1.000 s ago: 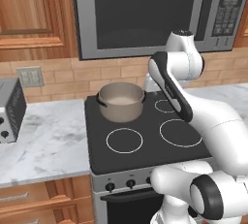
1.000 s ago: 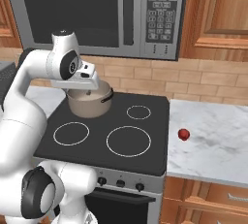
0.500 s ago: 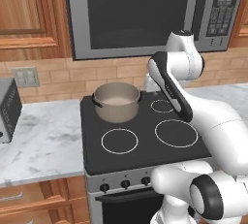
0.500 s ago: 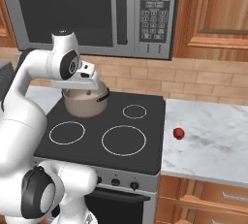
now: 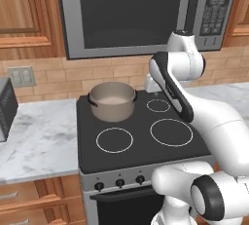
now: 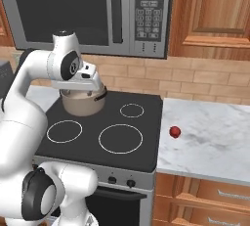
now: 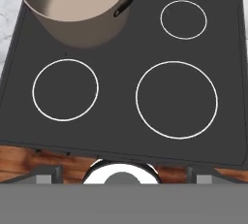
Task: Turn on the burner for the pot on the stove. Wait thirty seconds for the pot to heat up. Then add the bell pepper to the pot.
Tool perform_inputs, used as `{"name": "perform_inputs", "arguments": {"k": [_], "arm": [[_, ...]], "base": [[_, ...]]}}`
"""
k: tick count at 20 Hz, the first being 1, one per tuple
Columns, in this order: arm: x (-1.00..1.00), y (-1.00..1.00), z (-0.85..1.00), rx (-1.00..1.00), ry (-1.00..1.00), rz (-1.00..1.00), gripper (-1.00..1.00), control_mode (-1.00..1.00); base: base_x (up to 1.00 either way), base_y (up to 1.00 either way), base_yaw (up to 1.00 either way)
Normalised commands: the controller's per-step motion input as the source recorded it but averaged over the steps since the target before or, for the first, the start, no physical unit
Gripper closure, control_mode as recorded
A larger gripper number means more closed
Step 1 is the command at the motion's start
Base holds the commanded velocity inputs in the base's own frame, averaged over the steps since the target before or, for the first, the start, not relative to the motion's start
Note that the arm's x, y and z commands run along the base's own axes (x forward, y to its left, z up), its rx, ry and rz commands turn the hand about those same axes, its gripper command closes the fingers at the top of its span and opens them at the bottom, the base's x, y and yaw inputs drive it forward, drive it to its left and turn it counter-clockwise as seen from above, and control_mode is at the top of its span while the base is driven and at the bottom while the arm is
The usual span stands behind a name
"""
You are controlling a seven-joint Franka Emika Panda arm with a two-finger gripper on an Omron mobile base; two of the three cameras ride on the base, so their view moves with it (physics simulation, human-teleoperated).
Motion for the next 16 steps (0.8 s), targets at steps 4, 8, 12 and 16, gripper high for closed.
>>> {"name": "perform_inputs", "arguments": {"k": [4, 8, 12, 16], "arm": [[0.0, 0.0, 0.0, 0.0, 0.0, 0.0, -1.0, 1.0], [0.0, 0.0, 0.0, 0.0, 0.0, 0.0, -1.0, 1.0], [0.0, 0.0, 0.0, 0.0, 0.0, 0.0, -1.0, 1.0], [0.0, 0.0, 0.0, 0.0, 0.0, 0.0, -1.0, 1.0]], "base": [[-0.26, -0.21, 0.0], [-0.22, -0.38, 0.0], [-0.12, -0.48, 0.02], [-0.03, -0.31, 0.02]]}}
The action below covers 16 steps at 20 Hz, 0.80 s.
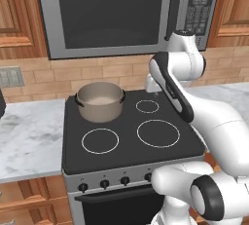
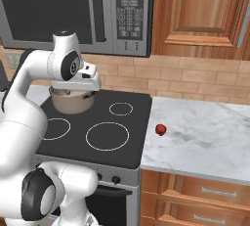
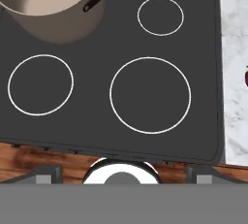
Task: Turn on the burner for the pot on the stove. Wait thirty seconds for the pot to heat up. Then add the bell pepper to the pot.
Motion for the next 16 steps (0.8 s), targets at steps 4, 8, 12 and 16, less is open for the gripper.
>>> {"name": "perform_inputs", "arguments": {"k": [4, 8, 12, 16], "arm": [[0.0, 0.0, 0.0, 0.0, 0.0, 0.0, -1.0, 1.0], [-0.08, 0.0, 0.0, 0.0, 0.0, 0.0, -1.0, -1.0], [-0.57, 0.06, -0.06, 0.0, -0.14, -0.06, -1.0, -1.0], [-0.93, 0.7, -0.01, 0.0, -0.43, -0.33, -1.0, -1.0]], "base": [[0.0, -0.11, 0.01], [-0.01, 0.0, 0.0], [0.0, 0.0, 0.0], [0.0, 0.0, 0.0]]}}
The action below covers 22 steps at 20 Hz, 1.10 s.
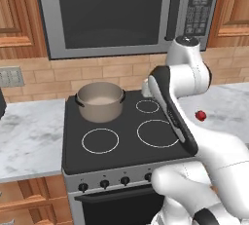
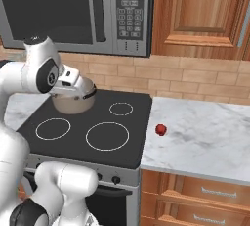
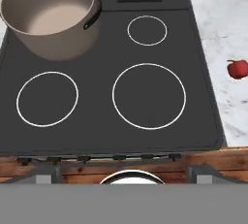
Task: Turn on the burner for the pot on the stove. Wait thirty seconds for the pot to heat up. Then add the bell pepper to the pot.
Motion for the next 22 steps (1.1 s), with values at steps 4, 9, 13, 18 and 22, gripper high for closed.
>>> {"name": "perform_inputs", "arguments": {"k": [4, 9, 13, 18, 22], "arm": [[-1.0, 0.8, -0.09, 0.0, -0.44, -0.41, -1.0, -1.0], [-0.97, 0.98, -0.68, 0.08, -0.26, -0.3, -1.0, -1.0], [-1.0, 0.82, -0.87, 0.1, -0.23, 0.0, -1.0, -1.0], [-0.48, 0.12, -0.77, 0.02, -0.05, 0.05, -1.0, -1.0], [-0.06, 0.0, -0.99, -0.08, -0.23, 0.11, -1.0, -1.0]], "base": [[0.0, 0.0, 0.0], [0.0, 0.0, 0.0], [0.0, 0.0, 0.0], [0.0, 0.0, 0.0], [0.0, 0.0, 0.0]]}}
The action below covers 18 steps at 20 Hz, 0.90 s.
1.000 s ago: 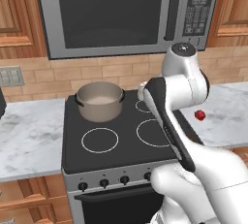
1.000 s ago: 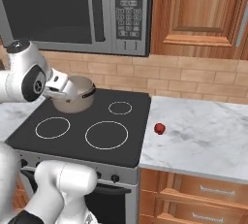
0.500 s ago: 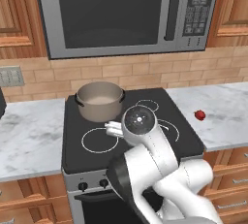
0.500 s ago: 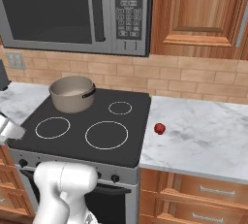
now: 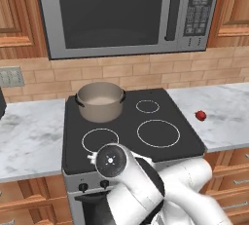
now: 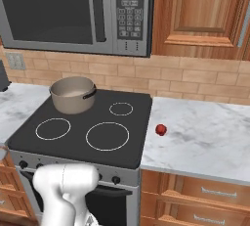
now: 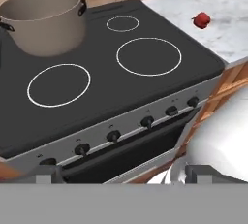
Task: Turn on the burner for the pot on the stove. Wait thirty seconds for the pot to heat up. Then add the bell pepper to the pot.
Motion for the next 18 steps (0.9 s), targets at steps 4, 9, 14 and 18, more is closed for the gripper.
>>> {"name": "perform_inputs", "arguments": {"k": [4, 9, 14, 18], "arm": [[-0.13, 0.01, -1.0, -0.17, -0.38, 0.2, -1.0, -1.0], [-0.03, 0.03, -1.0, -0.23, -0.37, 0.28, -1.0, -1.0], [-0.11, -0.42, -1.0, -0.04, -0.18, 0.23, -1.0, -1.0], [0.15, -0.44, -0.81, 0.0, -0.02, 0.22, -1.0, -1.0]], "base": [[0.0, 0.0, 0.0], [0.0, 0.0, 0.0], [0.0, 0.0, 0.0], [0.0, 0.0, 0.0]]}}
